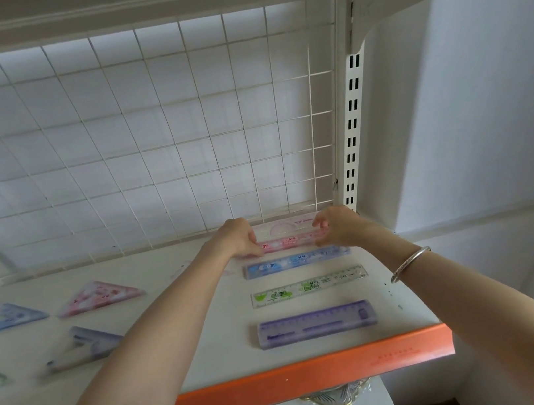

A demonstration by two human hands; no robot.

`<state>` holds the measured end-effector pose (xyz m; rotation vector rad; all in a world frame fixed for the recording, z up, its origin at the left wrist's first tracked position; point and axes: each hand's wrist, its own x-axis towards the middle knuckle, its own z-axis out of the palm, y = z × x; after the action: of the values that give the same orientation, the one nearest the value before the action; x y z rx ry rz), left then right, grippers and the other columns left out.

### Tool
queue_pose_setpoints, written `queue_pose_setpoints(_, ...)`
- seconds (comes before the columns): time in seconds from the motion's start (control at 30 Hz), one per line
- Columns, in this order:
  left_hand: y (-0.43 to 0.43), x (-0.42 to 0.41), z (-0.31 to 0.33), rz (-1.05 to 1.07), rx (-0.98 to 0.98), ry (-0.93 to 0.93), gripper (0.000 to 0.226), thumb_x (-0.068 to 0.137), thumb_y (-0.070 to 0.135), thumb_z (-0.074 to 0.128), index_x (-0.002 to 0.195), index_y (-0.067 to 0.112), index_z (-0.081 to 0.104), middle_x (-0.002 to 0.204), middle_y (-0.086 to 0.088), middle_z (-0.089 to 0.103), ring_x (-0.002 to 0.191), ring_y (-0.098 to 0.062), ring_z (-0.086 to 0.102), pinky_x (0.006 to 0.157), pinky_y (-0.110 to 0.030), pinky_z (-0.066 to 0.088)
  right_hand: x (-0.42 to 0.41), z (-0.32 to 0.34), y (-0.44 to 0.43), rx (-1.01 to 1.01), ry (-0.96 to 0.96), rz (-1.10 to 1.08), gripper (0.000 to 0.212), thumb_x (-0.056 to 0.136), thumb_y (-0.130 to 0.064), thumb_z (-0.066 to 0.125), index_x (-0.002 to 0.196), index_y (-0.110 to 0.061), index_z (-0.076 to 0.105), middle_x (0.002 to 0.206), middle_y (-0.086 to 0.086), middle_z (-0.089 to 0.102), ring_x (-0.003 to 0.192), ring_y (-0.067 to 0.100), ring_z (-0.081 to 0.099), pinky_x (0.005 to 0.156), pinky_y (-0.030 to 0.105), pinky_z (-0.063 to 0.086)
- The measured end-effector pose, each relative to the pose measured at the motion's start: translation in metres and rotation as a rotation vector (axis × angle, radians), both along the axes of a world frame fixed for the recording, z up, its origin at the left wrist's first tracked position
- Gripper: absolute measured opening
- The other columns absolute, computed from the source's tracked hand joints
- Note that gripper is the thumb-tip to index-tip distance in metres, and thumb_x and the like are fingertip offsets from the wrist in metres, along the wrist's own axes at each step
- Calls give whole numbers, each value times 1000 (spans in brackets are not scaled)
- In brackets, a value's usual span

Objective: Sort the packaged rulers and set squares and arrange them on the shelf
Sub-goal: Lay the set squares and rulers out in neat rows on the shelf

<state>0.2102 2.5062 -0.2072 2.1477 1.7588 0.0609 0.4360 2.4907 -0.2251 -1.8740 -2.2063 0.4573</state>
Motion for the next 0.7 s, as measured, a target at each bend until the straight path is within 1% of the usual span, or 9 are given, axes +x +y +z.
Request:
queue_pose_setpoints(0.03,0,0,0,-7,-3,7,22,74,24,75,92,23,63,90,-1,55,81,-20,53,74,-25,41,0,1,0,-11,-12,16,42,82,-20,69,122,-9,60,120,6,61,106,20,58,91,26,43)
queue_pose_setpoints(0.1,1,0,-1,-8,0,28,36,74,20,77,108,15,68,105,-1,63,97,-20,60,81,-26,46,0,2,1,-11,-46,40,37,80,-16,70,116,-9,63,118,6,62,106,20,58,93,27,45)
queue_pose_setpoints(0.17,2,1,-1,-16,12,47,35,74,16,76,108,11,68,112,-5,65,101,-21,61,79,-25,46,-1,1,3,-2,-69,53,30,80,-12,69,109,-9,66,116,6,63,103,21,59,93,29,48)
queue_pose_setpoints(0.27,3,2,2,-34,14,79,31,76,11,74,106,10,68,110,-8,65,92,-22,61,71,-24,43,-4,1,7,11,-91,57,26,76,-10,72,102,-11,66,113,6,63,98,20,59,91,31,51)
queue_pose_setpoints(0.37,3,2,5,-65,11,112,31,76,9,73,107,8,68,107,-10,65,82,-20,56,67,-24,42,-7,3,9,26,-117,63,25,74,-9,75,98,-12,66,111,7,62,101,22,58,92,33,49)
queue_pose_setpoints(0.53,6,0,6,-110,8,156,30,74,9,75,104,7,70,104,-12,66,81,-21,58,67,-25,46,-9,6,11,22,-150,77,27,74,-10,77,98,-12,65,112,6,60,106,22,56,94,32,47)
queue_pose_setpoints(0.7,8,-1,7,-134,17,167,31,73,10,76,103,8,70,101,-9,65,78,-20,57,65,-24,44,-11,7,12,19,-169,92,30,73,-11,78,100,-11,65,113,5,60,108,22,55,95,32,45)
